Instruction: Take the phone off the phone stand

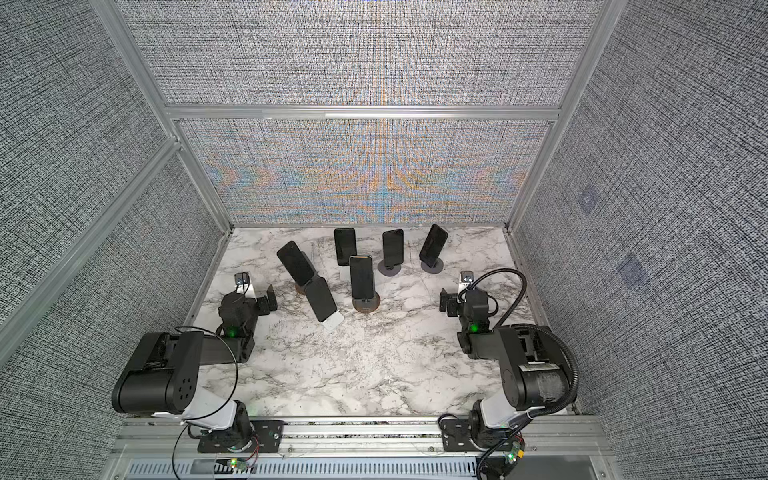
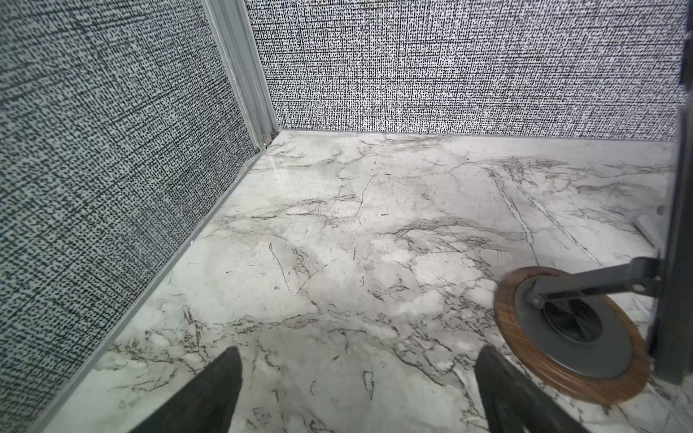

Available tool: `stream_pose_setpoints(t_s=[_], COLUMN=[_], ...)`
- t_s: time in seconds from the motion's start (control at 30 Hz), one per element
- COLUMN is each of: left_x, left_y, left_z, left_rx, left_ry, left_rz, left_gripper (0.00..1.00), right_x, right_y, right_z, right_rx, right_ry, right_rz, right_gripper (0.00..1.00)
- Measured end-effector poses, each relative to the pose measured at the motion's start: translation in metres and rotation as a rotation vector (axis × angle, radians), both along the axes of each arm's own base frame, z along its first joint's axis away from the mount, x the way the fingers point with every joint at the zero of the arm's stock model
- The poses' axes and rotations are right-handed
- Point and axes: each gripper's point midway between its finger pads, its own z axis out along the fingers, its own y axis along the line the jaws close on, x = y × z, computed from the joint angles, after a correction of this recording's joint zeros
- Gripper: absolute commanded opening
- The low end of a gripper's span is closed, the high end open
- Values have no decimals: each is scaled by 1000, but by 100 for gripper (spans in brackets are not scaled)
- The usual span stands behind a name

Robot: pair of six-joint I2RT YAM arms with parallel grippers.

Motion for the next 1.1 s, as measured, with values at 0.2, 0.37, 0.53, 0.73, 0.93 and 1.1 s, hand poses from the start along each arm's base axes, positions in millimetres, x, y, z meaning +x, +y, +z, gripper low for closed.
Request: stream_pose_setpoints(t_s=[0.2, 0.37, 0.53, 0.73, 0.93, 1.1], left_x=[0, 0, 0, 0, 0, -1], left_y=[0, 0, 0, 0, 0, 0], left_z=[0, 0, 0, 0, 0, 3], left_rx=[0, 0, 0, 0, 0, 1], left_ry=[0, 0, 0, 0, 0, -4], left_rz=[0, 0, 1, 0, 0, 2], left_gripper=[98, 98, 98, 98, 98, 97], right_x=[0, 0, 0, 0, 0, 0], right_y=[0, 0, 0, 0, 0, 0], right_z=[0, 0, 0, 0, 0, 0], right_rx=[0, 0, 0, 0, 0, 0], right_ry=[0, 0, 0, 0, 0, 0], right_rz=[0, 0, 0, 0, 0, 0], right_gripper=[99, 99, 99, 99, 99, 99])
